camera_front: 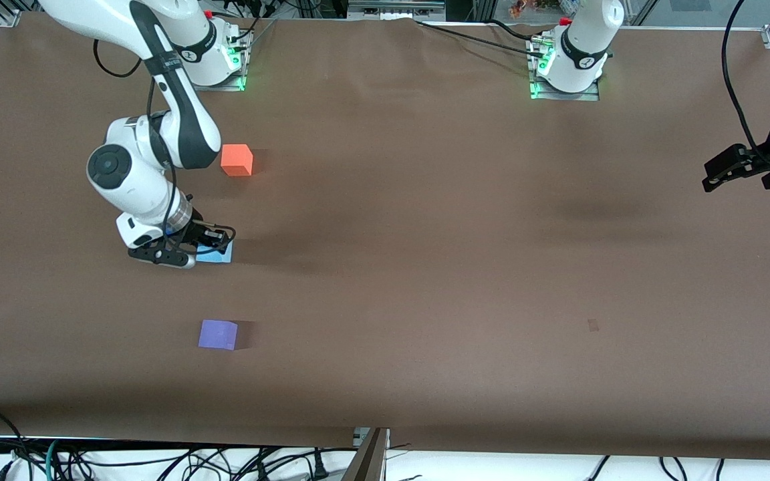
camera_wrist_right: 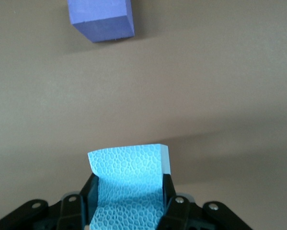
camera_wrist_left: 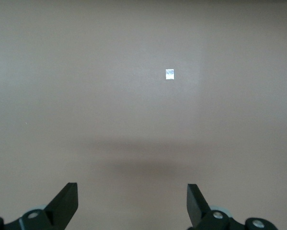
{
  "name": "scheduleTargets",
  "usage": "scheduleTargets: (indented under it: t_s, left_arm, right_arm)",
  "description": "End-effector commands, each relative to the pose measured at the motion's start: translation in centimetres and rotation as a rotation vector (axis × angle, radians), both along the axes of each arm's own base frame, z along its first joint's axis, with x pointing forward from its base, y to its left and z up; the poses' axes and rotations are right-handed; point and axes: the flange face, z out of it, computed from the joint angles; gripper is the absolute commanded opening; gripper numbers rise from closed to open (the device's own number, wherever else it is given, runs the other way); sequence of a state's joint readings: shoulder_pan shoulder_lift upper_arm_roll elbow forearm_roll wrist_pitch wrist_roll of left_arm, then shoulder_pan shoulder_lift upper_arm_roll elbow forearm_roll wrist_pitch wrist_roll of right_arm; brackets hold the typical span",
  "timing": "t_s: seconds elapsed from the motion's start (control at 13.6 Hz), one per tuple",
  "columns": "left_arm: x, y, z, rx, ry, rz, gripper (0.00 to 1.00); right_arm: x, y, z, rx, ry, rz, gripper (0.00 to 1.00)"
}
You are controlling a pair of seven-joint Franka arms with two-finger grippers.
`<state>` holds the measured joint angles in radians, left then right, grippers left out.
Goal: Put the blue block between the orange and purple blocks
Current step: 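Lower the blue cube onto the table and open the right gripper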
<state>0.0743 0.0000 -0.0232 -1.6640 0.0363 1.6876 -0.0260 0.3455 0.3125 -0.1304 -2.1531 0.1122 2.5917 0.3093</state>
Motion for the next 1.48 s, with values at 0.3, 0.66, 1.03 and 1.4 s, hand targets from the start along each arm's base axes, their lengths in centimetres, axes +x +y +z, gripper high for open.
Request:
scheduleTargets:
  t_s: [0.3, 0.66, 1.03, 1.4]
  left_arm:
    - [0.4, 0.2, 0.6, -0.012, 0.002, -0.017, 1.0]
    - [0.4, 0.2, 0.7, -0.011, 0.001, -0.019, 1.0]
    - [0.4, 0.2, 0.5, -0.012, 0.005, -0.019, 1.0]
    - [0.4, 0.2, 0.5, -0.012, 0.005, -0.019, 1.0]
  right_arm:
    - [-3.3, 0.0, -3.0, -0.008, -0.108, 0.114, 0.2]
    - [-4.0, 0.4, -4.6, -0.006, -0.148, 0.112, 0.2]
    - [-3.6, 0.4, -4.2, 0.0, -0.154, 0.088, 1.0]
    - [-0.2, 1.2, 2.1, 0.013, -0.068, 0.108, 1.0]
